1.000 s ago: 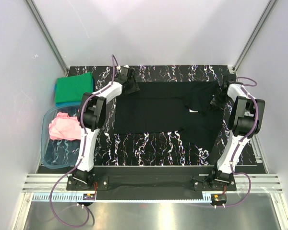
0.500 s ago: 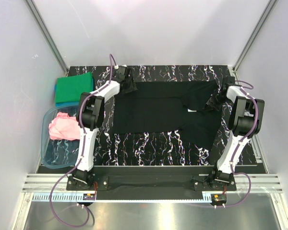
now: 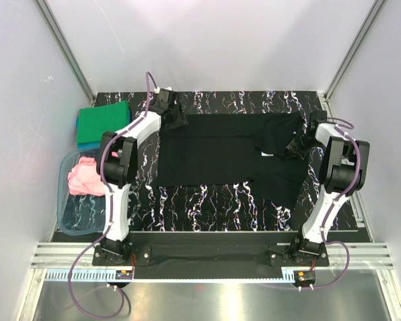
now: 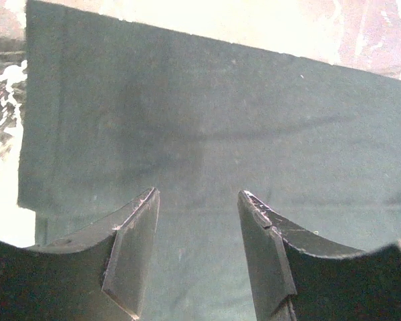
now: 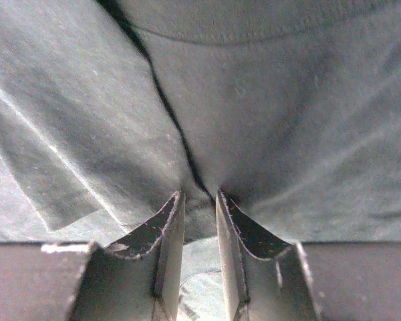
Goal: Fold and stack the t-shirts
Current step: Fold the tshirt
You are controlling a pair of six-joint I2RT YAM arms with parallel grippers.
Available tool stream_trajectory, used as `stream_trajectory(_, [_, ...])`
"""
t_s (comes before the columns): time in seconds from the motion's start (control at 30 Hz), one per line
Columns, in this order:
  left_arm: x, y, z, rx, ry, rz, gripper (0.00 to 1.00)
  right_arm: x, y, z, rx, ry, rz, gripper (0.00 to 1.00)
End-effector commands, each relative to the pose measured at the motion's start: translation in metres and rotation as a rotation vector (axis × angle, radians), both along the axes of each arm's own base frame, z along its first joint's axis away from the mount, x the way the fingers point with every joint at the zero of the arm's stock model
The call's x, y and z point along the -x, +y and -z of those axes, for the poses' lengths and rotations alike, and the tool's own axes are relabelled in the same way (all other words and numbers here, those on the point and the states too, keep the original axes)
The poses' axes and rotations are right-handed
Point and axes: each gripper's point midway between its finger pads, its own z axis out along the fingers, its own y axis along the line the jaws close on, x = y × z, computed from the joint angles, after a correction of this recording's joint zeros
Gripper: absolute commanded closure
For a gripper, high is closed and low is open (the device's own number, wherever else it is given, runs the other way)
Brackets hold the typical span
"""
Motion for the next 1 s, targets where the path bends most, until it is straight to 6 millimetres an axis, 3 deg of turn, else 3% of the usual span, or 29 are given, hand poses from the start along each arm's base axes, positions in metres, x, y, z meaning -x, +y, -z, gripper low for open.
stream_trajectory(0.0, [0.003,0.007,-0.031,0.001,-0.070,0.006,0.44,0.000,-0.001,-0.008,0.010,-0.030,0.047,0.68])
stream_trajectory(0.1, [0.008,0.008,-0.024,-0.004,-0.057,0.010,0.44,0.004,-0.004,0.002,0.029,-0.010,0.060,0.71])
stream_trajectory(0.17, [0.009,0.009,-0.019,-0.008,-0.050,0.012,0.44,0.003,-0.007,0.002,0.043,-0.023,0.072,0.81])
stream_trajectory(0.27, [0.009,0.014,0.001,-0.025,-0.014,0.003,0.43,0.001,-0.011,-0.010,0.070,-0.042,0.076,0.94])
stream_trajectory(0.37, [0.007,0.021,0.024,-0.027,0.039,-0.012,0.43,-0.003,-0.016,-0.027,0.097,-0.068,0.066,1.00])
stream_trajectory(0.53, [0.007,0.033,0.045,-0.029,0.084,-0.041,0.43,-0.004,-0.020,-0.038,0.122,-0.077,0.045,1.00])
stream_trajectory(0.8, [0.007,0.049,0.057,-0.047,0.111,-0.063,0.43,0.000,-0.021,-0.040,0.136,-0.064,0.028,1.00])
stream_trajectory(0.97, [0.007,0.049,0.061,-0.044,0.123,-0.064,0.43,0.008,-0.037,-0.046,0.229,-0.025,0.036,1.00])
